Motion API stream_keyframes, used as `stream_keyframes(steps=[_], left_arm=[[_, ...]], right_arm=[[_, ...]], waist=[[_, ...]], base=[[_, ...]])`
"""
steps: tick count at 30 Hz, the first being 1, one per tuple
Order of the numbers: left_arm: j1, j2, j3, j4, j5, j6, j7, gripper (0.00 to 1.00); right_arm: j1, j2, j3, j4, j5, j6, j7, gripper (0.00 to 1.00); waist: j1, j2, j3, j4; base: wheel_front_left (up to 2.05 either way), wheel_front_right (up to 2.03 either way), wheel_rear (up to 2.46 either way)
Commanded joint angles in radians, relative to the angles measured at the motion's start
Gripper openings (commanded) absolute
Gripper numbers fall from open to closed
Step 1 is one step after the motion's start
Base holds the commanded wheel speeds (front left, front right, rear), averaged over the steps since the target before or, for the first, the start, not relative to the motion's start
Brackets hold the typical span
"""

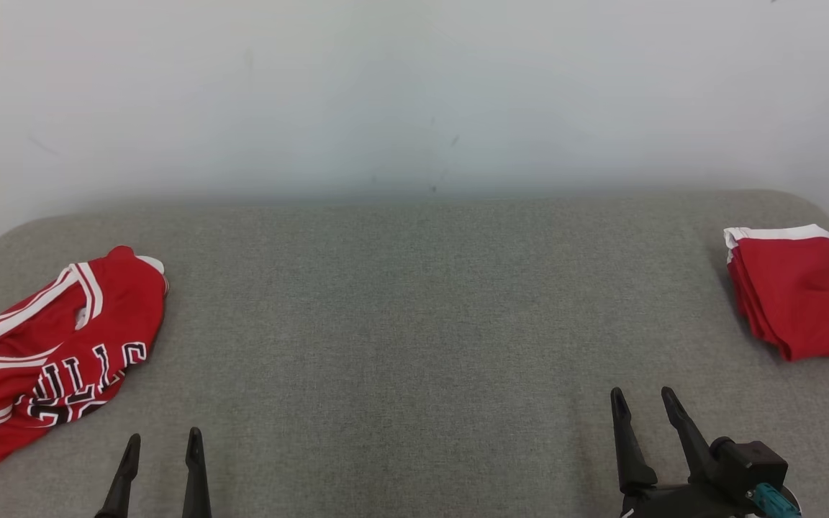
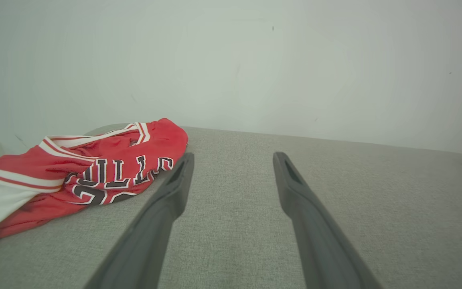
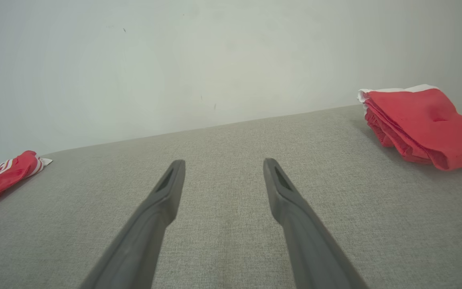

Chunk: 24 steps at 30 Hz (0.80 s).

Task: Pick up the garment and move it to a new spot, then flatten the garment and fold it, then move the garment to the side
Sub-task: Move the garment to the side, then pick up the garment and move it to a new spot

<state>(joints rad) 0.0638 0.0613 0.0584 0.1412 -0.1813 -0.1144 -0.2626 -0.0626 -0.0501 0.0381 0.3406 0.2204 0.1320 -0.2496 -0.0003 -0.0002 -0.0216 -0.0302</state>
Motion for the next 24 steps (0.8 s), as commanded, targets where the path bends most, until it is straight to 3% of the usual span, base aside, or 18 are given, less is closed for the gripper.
stream_keyframes(steps=[1, 24], left_arm=[[0.011, -0.004, 0.002, -0.001, 0.004, -0.003, -0.003, 1.00], [-0.011, -0.010, -0.001, -0.007, 0.019, -0.015, -0.003, 1.00]], right_arm=[[-0.003, -0.001, -0.003, 0.004, -0.006, -0.002, -0.002, 1.00], [-0.011, 0.000, -0.021, 0.015, 0.008, -0.002, -0.008, 1.00]], waist=[[0.0003, 0.0002, -0.005, 0.005], [0.0003, 0.0002, 0.027, 0.038]], base=[[0.00, 0.00, 0.00], [0.00, 0.00, 0.00]])
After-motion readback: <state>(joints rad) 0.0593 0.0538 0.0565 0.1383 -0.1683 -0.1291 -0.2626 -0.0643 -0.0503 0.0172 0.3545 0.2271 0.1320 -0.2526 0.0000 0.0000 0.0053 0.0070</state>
